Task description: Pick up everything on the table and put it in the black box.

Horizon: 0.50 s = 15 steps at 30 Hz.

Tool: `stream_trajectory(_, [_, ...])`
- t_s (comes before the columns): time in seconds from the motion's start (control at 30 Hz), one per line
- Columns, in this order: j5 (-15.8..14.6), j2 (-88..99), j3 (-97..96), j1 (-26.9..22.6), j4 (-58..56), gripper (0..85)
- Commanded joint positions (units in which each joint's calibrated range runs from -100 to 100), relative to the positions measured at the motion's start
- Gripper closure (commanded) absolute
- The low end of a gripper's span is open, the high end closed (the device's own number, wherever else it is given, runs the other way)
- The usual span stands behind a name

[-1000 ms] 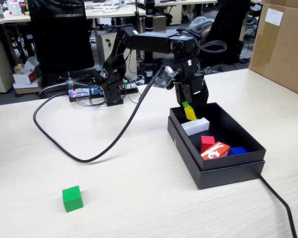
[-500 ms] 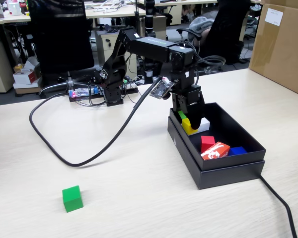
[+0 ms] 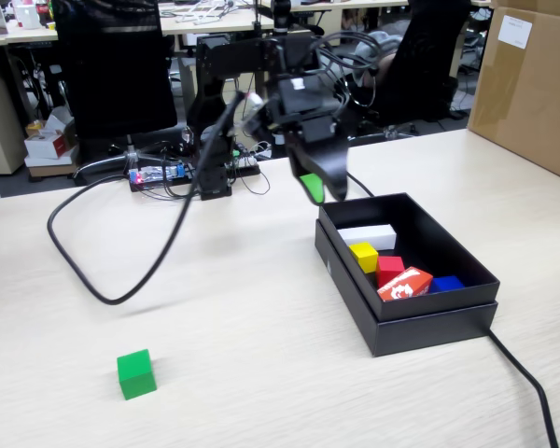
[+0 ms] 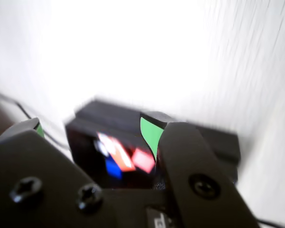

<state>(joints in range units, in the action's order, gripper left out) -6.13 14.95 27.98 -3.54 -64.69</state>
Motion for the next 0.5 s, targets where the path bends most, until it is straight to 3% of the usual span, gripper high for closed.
stream_trajectory(0.0, [3.4, 2.4, 2.9, 4.9, 3.9, 42.6])
stream_trajectory(0.27, [9.1, -12.6, 2.9, 13.6, 12.6, 40.0])
stream_trajectory(0.47, [10.8, -26.6, 9.3, 15.4, 16.0, 40.2])
